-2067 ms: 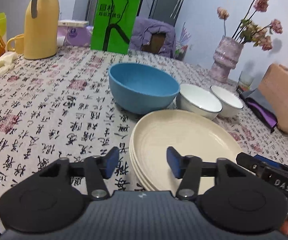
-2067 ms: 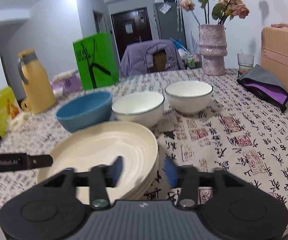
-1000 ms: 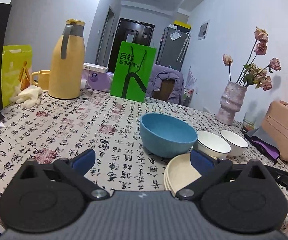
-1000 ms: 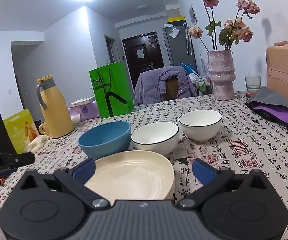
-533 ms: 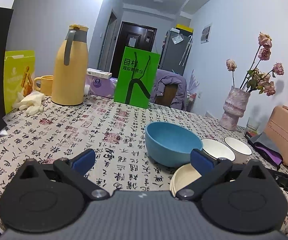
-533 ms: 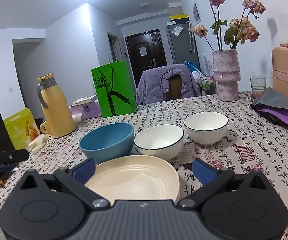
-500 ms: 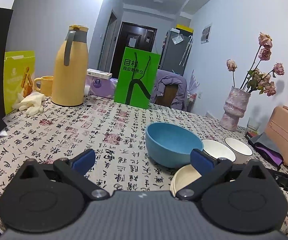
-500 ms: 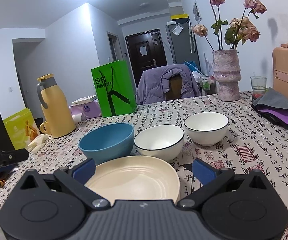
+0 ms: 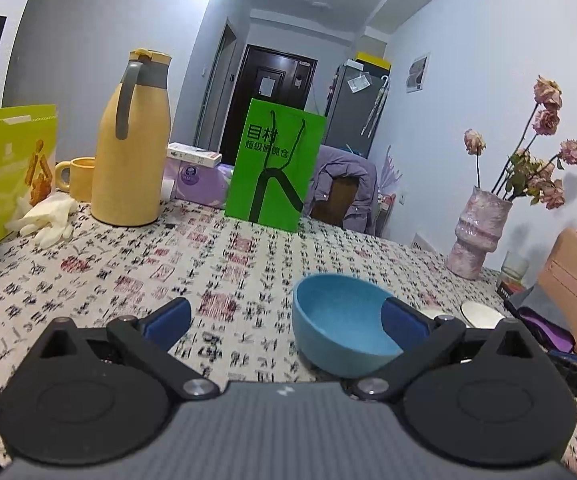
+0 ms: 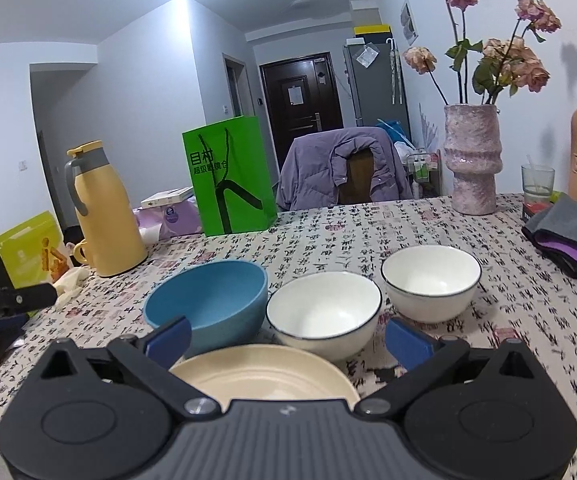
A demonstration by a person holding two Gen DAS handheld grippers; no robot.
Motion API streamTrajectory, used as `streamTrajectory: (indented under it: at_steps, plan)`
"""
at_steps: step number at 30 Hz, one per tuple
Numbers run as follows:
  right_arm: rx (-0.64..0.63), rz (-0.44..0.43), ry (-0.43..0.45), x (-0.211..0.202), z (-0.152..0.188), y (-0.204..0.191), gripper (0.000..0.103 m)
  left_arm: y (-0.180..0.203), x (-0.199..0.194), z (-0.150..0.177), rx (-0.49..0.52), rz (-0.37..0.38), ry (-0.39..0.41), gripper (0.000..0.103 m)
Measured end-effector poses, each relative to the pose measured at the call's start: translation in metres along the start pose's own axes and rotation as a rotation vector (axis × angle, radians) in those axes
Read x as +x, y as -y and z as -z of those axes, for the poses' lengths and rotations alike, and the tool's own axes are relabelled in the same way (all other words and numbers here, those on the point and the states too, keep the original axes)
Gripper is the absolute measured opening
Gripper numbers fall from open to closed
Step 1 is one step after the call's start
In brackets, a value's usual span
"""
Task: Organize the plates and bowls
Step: 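Withdraw both open grippers back from the plate stack, then move both open grippers to the rim of the blue bowl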
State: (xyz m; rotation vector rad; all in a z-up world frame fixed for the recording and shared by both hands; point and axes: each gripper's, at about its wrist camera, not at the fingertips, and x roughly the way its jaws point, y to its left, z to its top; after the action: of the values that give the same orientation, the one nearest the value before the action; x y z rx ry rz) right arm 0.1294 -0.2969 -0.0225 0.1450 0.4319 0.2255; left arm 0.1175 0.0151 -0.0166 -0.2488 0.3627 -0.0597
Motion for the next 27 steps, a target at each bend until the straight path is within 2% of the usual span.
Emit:
streamTrajectory:
  at_steps: [10,22,27]
  plan:
    - [-0.037,-0.021,-0.015,0.031,-0.025,-0.006,0.103,-0.001,0.029,-0.027,-0.032,-0.017,0.005,0.103]
    - [-0.072,-0.045,-0.060,0.064,-0.040,-0.022,0.103,-0.006,0.062,-0.048,-0.078,-0.043,-0.015,0.103]
    - [-0.085,-0.051,-0.092,0.082,-0.049,-0.026,0.103,-0.011,0.080,-0.054,-0.112,-0.071,-0.049,0.103]
